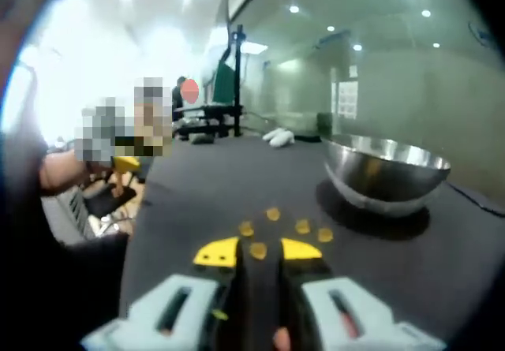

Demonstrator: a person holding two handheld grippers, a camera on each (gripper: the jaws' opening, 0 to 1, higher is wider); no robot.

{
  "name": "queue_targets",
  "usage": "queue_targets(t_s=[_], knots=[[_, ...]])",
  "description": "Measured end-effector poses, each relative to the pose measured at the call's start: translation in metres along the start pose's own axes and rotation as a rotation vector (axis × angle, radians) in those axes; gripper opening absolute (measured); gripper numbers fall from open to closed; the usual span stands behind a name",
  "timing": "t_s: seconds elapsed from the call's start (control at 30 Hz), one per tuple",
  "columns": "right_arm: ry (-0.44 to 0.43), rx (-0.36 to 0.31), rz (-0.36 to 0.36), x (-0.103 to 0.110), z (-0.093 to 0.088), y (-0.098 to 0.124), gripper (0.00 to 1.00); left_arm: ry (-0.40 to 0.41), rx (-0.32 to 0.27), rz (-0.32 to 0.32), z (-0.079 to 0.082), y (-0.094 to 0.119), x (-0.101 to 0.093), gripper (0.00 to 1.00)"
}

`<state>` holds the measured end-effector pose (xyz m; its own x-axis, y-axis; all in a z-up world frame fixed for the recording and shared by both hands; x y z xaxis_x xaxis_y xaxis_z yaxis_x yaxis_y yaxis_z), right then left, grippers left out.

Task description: Pick up the QQ candy scattered on the table and place it into the stainless steel bowl on the table

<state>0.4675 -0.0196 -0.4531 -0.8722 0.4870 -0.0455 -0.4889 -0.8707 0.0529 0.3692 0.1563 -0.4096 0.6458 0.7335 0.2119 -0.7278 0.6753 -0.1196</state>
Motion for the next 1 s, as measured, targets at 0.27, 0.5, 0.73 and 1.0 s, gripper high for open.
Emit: queue_targets(t_s=[0.27, 0.5, 0.73, 1.0], knots=[[-0.004, 0.027, 0.009, -0.004, -0.008, -0.007, 0.2, 0.001, -0.001, 0.01, 0.0, 0.003, 0.003, 0.28], [-0.002, 0.039, 0.018, -0.007, -0.012, -0.009, 0.2, 0.003, 0.0, 0.021, -0.001, 0.005, 0.006, 0.28], [0.012, 0.05, 0.021, -0.01, -0.015, -0.01, 0.19, 0.003, 0.001, 0.022, -0.002, 0.007, 0.007, 0.28], [0.021, 0.05, 0.027, -0.012, -0.016, -0.012, 0.1, 0.004, 0.004, 0.025, -0.003, 0.008, 0.008, 0.28]])
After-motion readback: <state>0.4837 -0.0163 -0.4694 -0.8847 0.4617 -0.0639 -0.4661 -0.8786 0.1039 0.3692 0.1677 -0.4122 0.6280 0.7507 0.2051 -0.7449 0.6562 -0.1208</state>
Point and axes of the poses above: the point that each gripper's makers call its tool centre point, and the gripper's own axes: y roughly backward along the fingers, x roughly to its left, z roughly out of its top, the point moved 3 cm from there along y, roughly backward along the fingers, and after that the axes turned 14 degrees about -x, right-handed, at the moved point
